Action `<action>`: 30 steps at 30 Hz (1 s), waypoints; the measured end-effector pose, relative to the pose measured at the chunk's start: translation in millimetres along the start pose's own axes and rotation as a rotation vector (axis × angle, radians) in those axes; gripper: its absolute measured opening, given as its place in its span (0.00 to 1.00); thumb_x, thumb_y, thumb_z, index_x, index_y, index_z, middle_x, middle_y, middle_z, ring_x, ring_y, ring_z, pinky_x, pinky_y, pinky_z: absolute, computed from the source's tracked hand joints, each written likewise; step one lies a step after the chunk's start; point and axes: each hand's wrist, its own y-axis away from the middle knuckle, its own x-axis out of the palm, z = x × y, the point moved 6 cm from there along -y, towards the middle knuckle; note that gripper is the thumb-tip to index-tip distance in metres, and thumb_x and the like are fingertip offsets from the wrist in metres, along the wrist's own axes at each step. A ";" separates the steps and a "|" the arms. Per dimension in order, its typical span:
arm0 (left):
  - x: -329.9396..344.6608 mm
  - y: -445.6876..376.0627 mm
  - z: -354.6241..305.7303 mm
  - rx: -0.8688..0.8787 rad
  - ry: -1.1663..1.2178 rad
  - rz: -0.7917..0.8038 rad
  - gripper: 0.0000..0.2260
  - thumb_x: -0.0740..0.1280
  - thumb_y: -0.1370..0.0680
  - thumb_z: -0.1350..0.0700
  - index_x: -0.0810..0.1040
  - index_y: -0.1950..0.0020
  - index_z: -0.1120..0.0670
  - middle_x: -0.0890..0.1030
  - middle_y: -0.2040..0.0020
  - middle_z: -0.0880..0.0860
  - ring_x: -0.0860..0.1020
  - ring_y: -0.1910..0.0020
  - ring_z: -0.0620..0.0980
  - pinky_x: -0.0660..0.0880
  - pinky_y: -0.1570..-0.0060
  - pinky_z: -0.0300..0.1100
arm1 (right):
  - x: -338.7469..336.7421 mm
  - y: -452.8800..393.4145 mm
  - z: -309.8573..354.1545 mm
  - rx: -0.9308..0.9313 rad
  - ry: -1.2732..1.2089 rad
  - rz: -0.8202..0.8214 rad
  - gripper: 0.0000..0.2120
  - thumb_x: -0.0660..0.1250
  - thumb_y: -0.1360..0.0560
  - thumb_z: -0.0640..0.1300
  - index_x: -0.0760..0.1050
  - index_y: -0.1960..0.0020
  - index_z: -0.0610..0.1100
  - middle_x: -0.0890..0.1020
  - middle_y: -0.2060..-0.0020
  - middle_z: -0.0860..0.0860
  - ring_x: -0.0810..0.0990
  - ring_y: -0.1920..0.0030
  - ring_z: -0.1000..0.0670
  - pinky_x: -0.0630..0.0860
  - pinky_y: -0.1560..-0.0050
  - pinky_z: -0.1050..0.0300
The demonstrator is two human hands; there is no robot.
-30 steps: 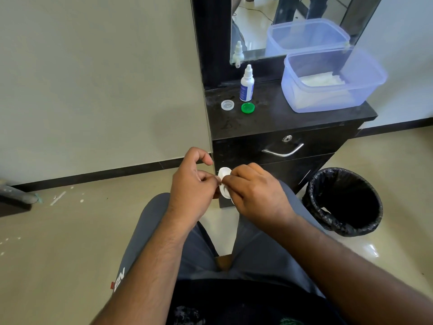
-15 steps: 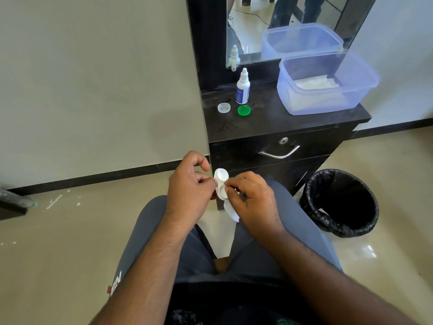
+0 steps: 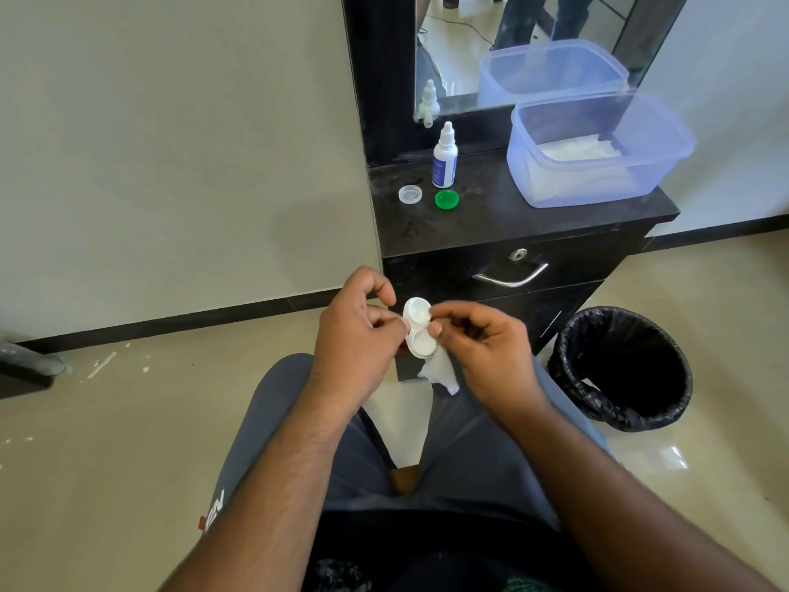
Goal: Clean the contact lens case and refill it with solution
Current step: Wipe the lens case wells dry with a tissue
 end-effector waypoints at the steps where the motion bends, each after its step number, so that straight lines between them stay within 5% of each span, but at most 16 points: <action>1: 1.0 0.2 -0.7 0.011 -0.024 0.009 0.14 0.69 0.26 0.66 0.70 0.57 0.48 0.83 0.66 0.59 0.83 0.64 0.58 0.81 0.62 0.59 | -1.6 -1.6 -0.8 0.025 -0.042 0.001 0.12 0.72 0.28 0.35 0.80 0.50 0.50 0.84 0.58 0.53 0.83 0.55 0.52 0.80 0.52 0.57; 5: 4.1 1.6 -2.9 0.060 -0.106 0.037 0.15 0.69 0.26 0.65 0.69 0.56 0.45 0.82 0.66 0.57 0.82 0.64 0.59 0.80 0.62 0.60 | -4.8 -8.0 1.9 0.035 0.011 0.059 0.12 0.74 0.31 0.35 0.78 0.52 0.47 0.84 0.61 0.50 0.83 0.57 0.50 0.81 0.53 0.55; 13: 3.5 0.6 -9.1 0.129 -0.225 0.047 0.16 0.69 0.25 0.64 0.66 0.54 0.45 0.81 0.65 0.55 0.81 0.64 0.55 0.81 0.62 0.56 | 0.6 -11.3 24.3 -0.118 0.390 0.132 0.07 0.74 0.30 0.39 0.78 0.55 0.48 0.78 0.61 0.60 0.77 0.58 0.64 0.73 0.57 0.75; 20: 6.1 2.8 -4.4 0.112 -0.207 0.027 0.16 0.66 0.25 0.66 0.66 0.55 0.45 0.79 0.68 0.57 0.80 0.66 0.58 0.79 0.65 0.59 | 15.4 -3.2 30.1 -0.172 0.401 0.088 0.08 0.73 0.29 0.36 0.77 0.58 0.46 0.79 0.65 0.53 0.78 0.61 0.55 0.76 0.61 0.70; 26: 1.4 1.9 1.5 0.110 -0.139 0.006 0.15 0.69 0.26 0.65 0.67 0.56 0.46 0.81 0.68 0.59 0.81 0.66 0.60 0.80 0.63 0.60 | 9.3 -11.9 25.7 -0.074 0.357 0.069 0.09 0.75 0.31 0.36 0.76 0.60 0.46 0.78 0.66 0.53 0.75 0.65 0.61 0.73 0.64 0.72; 30: -5.6 -0.4 2.6 0.101 -0.105 -0.044 0.15 0.70 0.27 0.65 0.68 0.56 0.48 0.83 0.66 0.56 0.83 0.64 0.52 0.82 0.59 0.54 | -4.4 -14.5 20.4 -0.079 0.384 0.037 0.07 0.74 0.30 0.38 0.77 0.58 0.45 0.79 0.63 0.54 0.77 0.63 0.60 0.76 0.59 0.69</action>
